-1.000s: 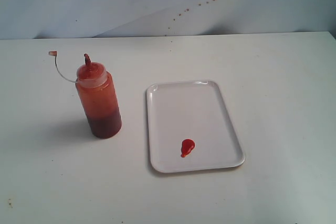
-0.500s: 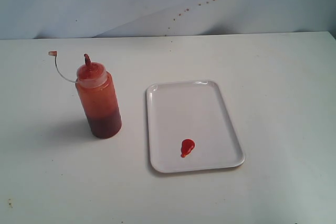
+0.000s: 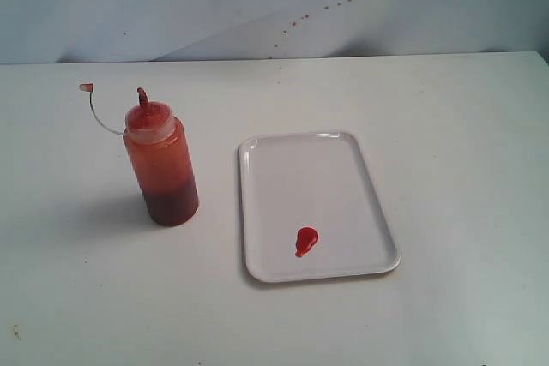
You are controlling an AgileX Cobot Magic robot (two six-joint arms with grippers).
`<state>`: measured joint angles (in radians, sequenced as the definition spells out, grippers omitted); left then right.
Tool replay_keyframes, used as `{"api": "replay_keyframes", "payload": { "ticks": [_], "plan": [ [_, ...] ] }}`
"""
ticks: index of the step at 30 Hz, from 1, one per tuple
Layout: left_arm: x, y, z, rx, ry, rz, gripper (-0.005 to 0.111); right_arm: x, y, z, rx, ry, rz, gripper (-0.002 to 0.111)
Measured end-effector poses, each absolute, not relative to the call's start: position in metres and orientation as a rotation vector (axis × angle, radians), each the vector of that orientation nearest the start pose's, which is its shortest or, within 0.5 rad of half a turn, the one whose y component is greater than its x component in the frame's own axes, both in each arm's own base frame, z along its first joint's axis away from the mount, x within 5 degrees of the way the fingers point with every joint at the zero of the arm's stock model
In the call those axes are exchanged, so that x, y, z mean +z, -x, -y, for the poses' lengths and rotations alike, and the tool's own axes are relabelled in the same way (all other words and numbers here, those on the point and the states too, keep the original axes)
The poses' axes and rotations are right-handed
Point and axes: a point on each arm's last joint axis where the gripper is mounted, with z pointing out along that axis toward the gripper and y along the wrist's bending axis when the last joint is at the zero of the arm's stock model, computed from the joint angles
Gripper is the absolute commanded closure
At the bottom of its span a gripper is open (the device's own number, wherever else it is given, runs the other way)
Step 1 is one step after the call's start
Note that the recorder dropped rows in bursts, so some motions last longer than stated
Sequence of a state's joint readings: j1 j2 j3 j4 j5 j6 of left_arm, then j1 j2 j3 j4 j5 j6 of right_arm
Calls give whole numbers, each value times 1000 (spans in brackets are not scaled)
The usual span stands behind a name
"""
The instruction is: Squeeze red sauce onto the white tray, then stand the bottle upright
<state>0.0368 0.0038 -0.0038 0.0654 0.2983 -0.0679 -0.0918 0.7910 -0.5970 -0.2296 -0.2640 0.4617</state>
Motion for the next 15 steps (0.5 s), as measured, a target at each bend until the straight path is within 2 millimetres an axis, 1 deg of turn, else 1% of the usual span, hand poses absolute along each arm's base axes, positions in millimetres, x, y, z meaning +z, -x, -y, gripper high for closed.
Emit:
{"api": "replay_keyframes", "payload": {
  "ticks": [2,5,9,12,15],
  "plan": [
    [187,-54,-4,40,51,-1781,107,367,-159,12,148,-191,-1362,108],
    [187,-54,-4,40,51,-1781,107,380,-136,17,105,-207,-1270,108],
    [187,-54,-4,40,51,-1781,107,395,-99,21,24,-242,-1140,108],
    [187,-54,-4,40,51,-1781,107,399,-69,18,-21,-280,-1095,108],
    [187,-54,-4,40,51,-1781,107,398,-45,13,-43,-303,-1070,108]
  ]
}}
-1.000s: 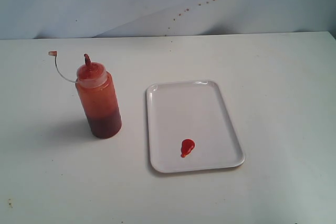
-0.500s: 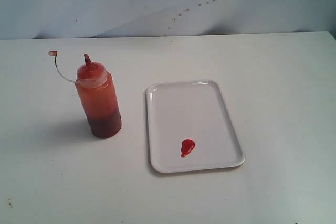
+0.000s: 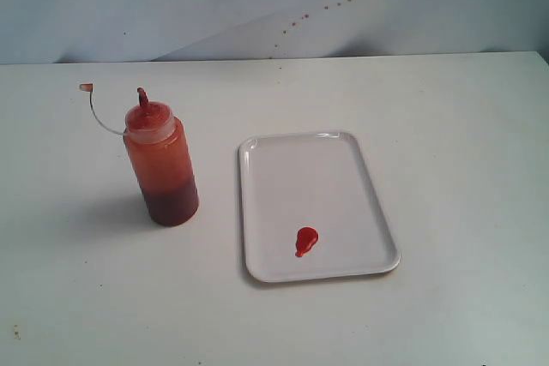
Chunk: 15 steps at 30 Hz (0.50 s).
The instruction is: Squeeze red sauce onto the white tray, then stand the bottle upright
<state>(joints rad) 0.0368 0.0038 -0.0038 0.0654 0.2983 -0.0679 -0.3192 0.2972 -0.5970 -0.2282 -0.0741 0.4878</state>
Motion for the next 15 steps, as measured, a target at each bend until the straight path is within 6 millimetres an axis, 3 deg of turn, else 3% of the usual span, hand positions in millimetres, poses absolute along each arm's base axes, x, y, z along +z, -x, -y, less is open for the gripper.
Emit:
{"api": "replay_keyframes", "payload": {
  "ticks": [6,15],
  "plan": [
    [187,-54,-4,40,51,-1781,107,395,-16,6,-56,-310,-1031,108],
    [187,-54,-4,40,51,-1781,107,384,-15,6,-12,-361,-1075,108]
  ]
}}
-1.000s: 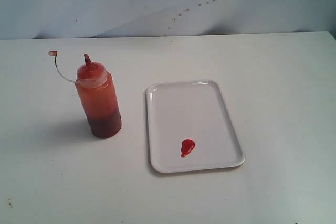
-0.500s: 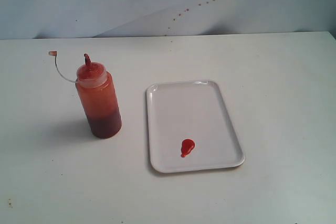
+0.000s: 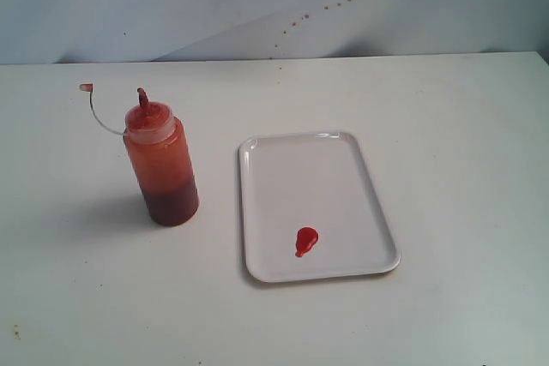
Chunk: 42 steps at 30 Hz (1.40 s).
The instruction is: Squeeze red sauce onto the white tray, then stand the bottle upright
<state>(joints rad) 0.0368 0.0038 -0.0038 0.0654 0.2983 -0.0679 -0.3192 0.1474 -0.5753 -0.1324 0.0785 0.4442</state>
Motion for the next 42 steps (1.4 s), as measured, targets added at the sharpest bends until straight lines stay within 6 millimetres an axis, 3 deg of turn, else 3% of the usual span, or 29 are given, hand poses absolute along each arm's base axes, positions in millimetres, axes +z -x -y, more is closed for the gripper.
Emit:
{"api": "replay_keyframes", "payload": {
  "ticks": [8,18,26,42],
  "plan": [
    [187,-54,-4,40,51,-1781,107,348,-33,10,-136,-289,-1219,108],
    [187,-54,-4,40,51,-1781,107,275,-44,14,-366,-136,-1371,108],
    [187,-54,-4,40,51,-1781,107,223,-52,17,-405,-105,-1451,108],
    [187,-54,-4,40,51,-1781,107,205,-54,18,-386,-110,-1590,108]
  ]
}}
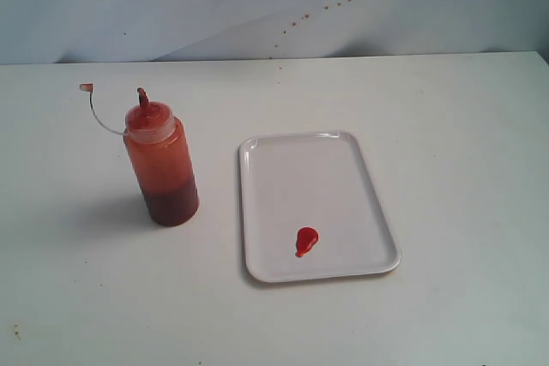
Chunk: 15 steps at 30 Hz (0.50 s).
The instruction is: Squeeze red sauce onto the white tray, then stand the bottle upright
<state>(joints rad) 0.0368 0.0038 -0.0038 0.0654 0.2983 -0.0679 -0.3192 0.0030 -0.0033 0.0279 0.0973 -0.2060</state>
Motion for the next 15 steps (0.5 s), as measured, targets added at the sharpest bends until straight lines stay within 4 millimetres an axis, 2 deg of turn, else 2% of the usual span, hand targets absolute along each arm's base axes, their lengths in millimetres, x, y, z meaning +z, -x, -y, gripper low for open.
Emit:
{"api": "replay_keyframes", "payload": {
  "ticks": [9,15],
  "plan": [
    [187,-54,-4,40,51,-1781,107,194,-53,18,-241,-272,-1694,108],
    [187,-54,-4,40,51,-1781,107,186,-51,18,-245,-287,-1783,108]
  ]
}}
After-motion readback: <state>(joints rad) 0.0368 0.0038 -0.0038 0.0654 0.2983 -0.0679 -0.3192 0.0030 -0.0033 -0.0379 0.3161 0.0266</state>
